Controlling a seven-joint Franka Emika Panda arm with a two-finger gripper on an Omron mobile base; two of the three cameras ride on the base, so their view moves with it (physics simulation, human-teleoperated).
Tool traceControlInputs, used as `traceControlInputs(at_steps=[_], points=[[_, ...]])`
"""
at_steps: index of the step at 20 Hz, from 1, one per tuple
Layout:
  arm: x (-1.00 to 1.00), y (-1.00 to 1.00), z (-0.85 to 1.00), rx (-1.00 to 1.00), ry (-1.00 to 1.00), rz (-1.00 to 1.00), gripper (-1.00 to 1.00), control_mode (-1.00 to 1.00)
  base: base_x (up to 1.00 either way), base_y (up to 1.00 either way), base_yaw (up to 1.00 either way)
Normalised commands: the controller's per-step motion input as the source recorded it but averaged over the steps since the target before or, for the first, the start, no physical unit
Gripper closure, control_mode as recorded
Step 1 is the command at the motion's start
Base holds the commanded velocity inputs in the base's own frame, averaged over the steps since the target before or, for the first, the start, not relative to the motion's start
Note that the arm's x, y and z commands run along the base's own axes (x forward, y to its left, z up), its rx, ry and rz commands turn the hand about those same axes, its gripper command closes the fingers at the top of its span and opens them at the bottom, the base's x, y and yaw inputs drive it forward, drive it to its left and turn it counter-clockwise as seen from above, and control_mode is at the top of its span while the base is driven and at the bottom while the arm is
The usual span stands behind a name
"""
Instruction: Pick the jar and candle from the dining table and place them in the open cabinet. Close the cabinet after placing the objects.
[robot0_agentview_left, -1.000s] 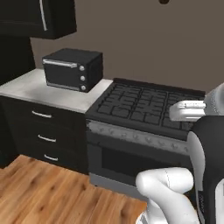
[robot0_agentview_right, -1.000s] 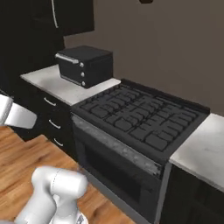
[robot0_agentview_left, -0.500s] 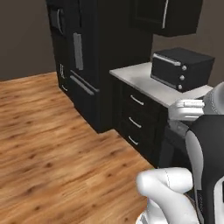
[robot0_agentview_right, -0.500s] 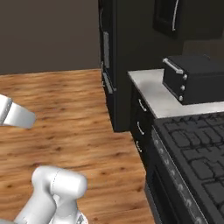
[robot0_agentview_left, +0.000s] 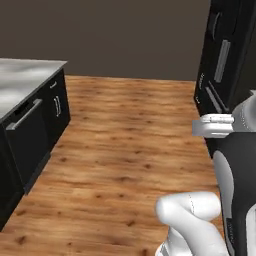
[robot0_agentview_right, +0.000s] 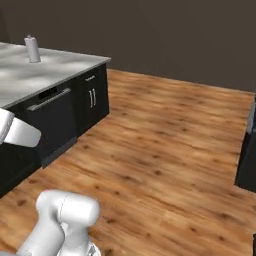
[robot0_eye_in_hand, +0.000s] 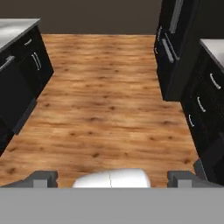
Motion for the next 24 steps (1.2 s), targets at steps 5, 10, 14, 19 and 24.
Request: traceControlInputs(at_steps=[5, 10, 14, 19, 24], points=[[0.00, 0.00, 0.00, 0.00, 0.00, 0.00, -1.00, 1.00, 0.12, 0.00, 1.00], [0.00, 0.00, 0.00, 0.00, 0.00, 0.00, -1.00, 1.00, 0.83, -0.53, 0.64], [0.00, 0.00, 0.00, 0.00, 0.00, 0.00, -1.00, 1.00, 1.00, -0.70, 0.33], [0.00, 0.00, 0.00, 0.00, 0.00, 0.00, -1.00, 1.00, 1.00, -0.73, 0.35], [0.00, 0.00, 0.00, 0.00, 0.00, 0.00, -1.00, 1.00, 1.00, -0.94, 0.34]])
